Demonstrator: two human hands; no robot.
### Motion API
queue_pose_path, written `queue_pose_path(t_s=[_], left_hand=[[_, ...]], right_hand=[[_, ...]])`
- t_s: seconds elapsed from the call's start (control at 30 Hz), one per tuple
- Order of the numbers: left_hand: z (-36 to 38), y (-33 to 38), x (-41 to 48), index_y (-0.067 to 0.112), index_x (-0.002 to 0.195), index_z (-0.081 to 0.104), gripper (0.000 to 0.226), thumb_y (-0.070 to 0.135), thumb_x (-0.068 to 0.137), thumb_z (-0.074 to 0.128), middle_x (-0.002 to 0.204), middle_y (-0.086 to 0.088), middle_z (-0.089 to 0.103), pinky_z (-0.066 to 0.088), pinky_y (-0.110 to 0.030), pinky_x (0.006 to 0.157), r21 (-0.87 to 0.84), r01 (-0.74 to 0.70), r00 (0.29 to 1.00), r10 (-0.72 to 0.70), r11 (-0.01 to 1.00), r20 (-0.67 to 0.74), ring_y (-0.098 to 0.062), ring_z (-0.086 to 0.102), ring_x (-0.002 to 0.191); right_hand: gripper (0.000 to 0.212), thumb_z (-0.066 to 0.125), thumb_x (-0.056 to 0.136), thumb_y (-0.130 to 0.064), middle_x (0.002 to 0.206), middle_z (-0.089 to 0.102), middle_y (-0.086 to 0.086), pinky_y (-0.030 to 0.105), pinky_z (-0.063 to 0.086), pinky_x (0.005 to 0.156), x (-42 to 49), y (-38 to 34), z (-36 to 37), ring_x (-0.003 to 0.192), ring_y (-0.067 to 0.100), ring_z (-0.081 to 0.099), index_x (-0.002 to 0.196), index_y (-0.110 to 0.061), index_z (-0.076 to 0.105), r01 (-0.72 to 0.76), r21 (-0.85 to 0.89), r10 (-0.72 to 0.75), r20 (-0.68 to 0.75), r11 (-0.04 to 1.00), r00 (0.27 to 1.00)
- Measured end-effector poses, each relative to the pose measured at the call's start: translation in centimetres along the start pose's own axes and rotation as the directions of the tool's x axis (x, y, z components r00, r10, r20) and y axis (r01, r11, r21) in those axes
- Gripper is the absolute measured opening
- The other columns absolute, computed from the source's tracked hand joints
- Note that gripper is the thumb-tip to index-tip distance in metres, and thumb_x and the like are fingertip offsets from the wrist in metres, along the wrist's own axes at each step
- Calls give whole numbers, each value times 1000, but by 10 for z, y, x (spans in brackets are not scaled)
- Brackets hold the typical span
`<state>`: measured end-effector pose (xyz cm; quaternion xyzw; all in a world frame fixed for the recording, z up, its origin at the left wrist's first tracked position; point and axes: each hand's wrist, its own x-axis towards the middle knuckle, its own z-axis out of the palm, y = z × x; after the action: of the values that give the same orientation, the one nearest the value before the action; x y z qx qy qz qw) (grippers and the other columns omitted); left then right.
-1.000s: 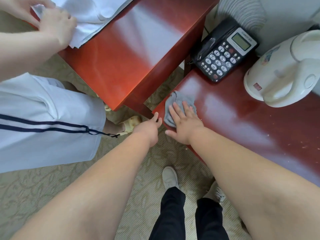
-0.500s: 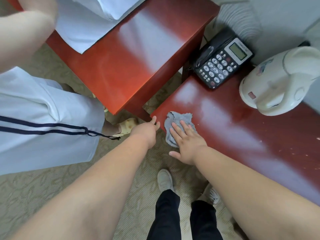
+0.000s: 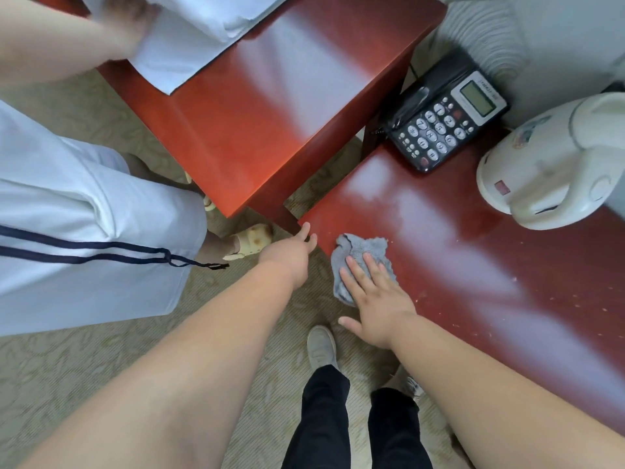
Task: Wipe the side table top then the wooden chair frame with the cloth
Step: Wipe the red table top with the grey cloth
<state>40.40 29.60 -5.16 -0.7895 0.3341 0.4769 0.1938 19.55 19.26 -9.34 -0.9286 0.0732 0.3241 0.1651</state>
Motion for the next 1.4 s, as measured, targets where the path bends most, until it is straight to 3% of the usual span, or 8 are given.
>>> queue_pose_path(t_s=[0.27,0.43,0.57,0.9,1.03,1.13,1.27,1.4], left_hand=[[8,-4,5,33,168,1,97,10,94,60,170,16,-28,48,-47,113,-6,1,1000,-1,1000,-25,-21,31,155],[3,-3,-1,35,168,0,96,9,95,58,170,16,-28,48,-44,112,-1,-4,1000,4,1000,-22,-21,34,154],[-2,-1,-1,35,167,-2,94,4,97,52,167,17,-32,45,-43,115,-22,-2,1000,2,1000,10,-21,29,156],[6,-2,-3,34,168,4,91,12,98,57,171,16,-24,51,-47,108,-2,-8,998,8,1000,-70,-22,35,153],[3,-3,-2,36,167,-1,95,3,95,51,168,19,-30,50,-48,109,-18,-5,1000,5,1000,-28,-22,33,154],[5,-3,-1,36,167,-1,91,3,97,47,168,19,-30,51,-48,107,-25,-5,999,4,1000,-34,-21,34,153],[6,0,1,37,167,0,89,5,99,47,168,20,-30,51,-46,106,-40,9,999,-10,999,-43,-20,36,152],[9,-1,1,36,168,0,88,8,101,51,169,19,-30,50,-46,108,-30,12,999,-13,999,-47,-20,31,155]], right_hand=[[98,33,95,-78,169,-27,-4,47,-9,127,77,-7,-70,153,30,-31,163,-26,-14,-69,23,69,-32,997,997],[97,33,96,-76,170,-24,-2,46,-6,129,47,-11,-41,155,30,-28,165,-22,-10,-64,24,66,-93,998,993],[97,32,96,-75,171,-23,-2,45,-7,128,12,-6,-24,155,27,-28,165,-22,-10,-85,61,89,-58,994,994],[103,36,92,-81,170,-25,-2,49,-3,129,73,-17,-65,155,31,-28,164,-25,-10,-104,33,105,-27,994,994],[105,33,93,-80,167,-32,-1,47,-8,128,15,-10,-20,152,29,-33,163,-20,-16,-95,36,96,-55,995,994],[107,29,93,-80,162,-40,3,47,-15,125,-13,-5,-2,149,32,-39,161,-15,-23,-129,-2,129,16,992,991],[113,25,90,-85,159,-44,13,57,-13,125,16,-6,-16,141,43,-47,158,-10,-25,-167,-70,171,50,983,984],[111,28,91,-84,164,-35,15,59,-11,125,64,-1,-55,146,46,-39,162,-9,-13,-174,-16,173,-25,985,985]])
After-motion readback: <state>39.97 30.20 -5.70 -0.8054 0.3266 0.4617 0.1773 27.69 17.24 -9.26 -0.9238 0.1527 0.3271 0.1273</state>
